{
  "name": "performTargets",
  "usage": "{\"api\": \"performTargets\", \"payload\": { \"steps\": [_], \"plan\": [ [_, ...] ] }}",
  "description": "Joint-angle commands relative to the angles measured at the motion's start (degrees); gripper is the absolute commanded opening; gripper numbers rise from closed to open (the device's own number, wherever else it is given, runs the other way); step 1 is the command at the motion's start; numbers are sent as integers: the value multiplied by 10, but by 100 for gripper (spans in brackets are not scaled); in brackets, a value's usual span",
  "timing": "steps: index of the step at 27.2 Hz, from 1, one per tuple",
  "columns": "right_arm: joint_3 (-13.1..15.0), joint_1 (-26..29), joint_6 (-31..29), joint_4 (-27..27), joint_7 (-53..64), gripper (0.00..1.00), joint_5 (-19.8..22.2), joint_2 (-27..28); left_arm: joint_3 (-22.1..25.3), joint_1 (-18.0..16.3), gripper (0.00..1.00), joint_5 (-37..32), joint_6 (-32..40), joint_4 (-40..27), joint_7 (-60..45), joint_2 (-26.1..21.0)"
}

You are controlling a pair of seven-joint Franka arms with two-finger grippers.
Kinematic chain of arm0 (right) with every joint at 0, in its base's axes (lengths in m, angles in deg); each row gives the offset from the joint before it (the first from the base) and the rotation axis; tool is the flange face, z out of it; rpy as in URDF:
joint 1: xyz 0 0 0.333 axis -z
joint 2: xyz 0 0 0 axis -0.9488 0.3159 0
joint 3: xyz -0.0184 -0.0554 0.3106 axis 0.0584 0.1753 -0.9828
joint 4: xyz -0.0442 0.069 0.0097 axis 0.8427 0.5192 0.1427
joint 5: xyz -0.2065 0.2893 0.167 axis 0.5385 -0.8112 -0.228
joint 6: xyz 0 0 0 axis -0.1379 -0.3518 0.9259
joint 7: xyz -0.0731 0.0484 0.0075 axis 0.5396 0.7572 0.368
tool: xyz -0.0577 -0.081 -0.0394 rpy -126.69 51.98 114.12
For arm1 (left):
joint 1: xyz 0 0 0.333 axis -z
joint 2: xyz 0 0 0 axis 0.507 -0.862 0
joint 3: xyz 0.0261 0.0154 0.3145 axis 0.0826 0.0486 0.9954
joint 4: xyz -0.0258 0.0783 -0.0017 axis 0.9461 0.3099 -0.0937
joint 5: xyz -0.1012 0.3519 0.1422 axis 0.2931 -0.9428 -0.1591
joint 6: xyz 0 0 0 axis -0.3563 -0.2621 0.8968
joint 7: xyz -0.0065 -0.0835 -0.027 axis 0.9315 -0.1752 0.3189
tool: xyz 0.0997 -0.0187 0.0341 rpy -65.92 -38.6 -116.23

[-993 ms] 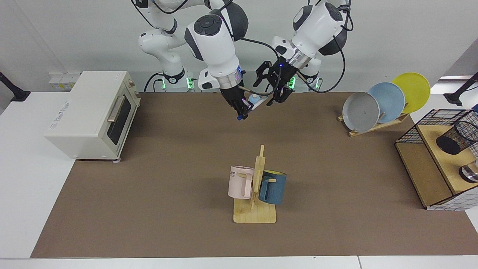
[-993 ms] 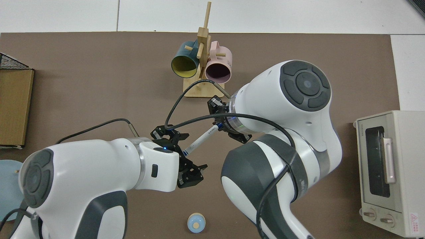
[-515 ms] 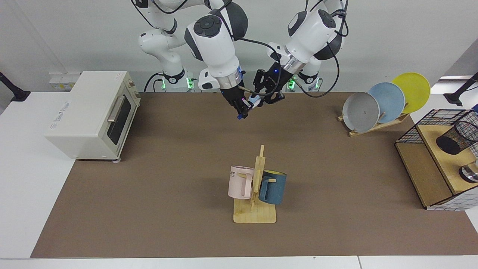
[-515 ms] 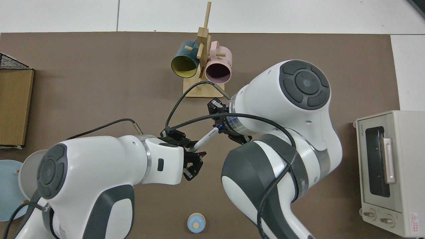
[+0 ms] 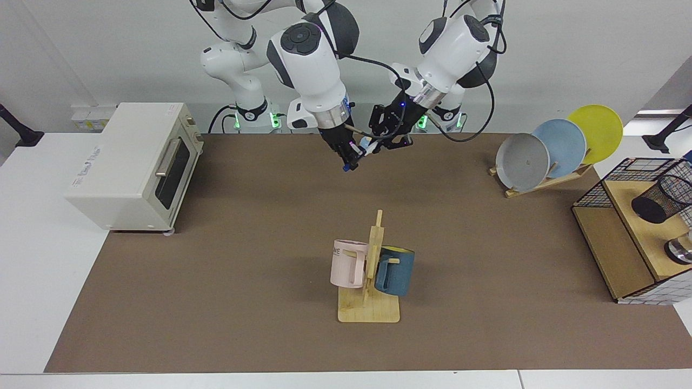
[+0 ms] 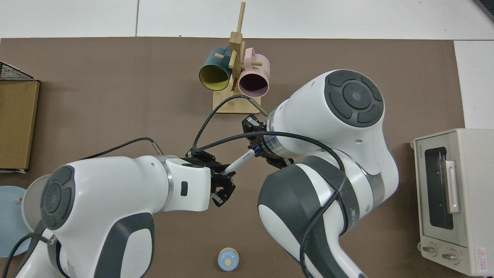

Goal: Put markers into pen holder
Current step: 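Open the right gripper and withdraw while the left gripper holds the marker, then carry the marker with the left gripper while the right gripper returns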

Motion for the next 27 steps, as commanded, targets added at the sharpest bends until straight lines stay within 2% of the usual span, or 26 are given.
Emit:
{"api": "performTargets", "payload": {
  "steps": [1, 9, 13, 18, 24, 27],
  "plan": [
    [4, 15, 1, -9, 33, 100, -7, -13, -1, 0, 0, 8, 1, -7, 0, 4],
    [6, 62, 14, -9, 128, 100, -3, -14, 1, -1, 0, 5, 2, -7, -2, 4],
    [7, 87, 35, -5, 234, 100, 12, -14, 4, -2, 0, 1, 4, -7, -4, 4],
    [6, 122, 78, -2, 386, 100, 86, -15, 4, -9, 0, -1, 9, -7, -3, 4],
    [8, 163, 124, -1, 572, 100, 152, -28, 4, -20, 0, -2, 13, -7, 0, 4],
    [8, 176, 129, -1, 615, 100, 166, -38, 4, -26, 0, -2, 18, -7, 2, 4]
  ]
}}
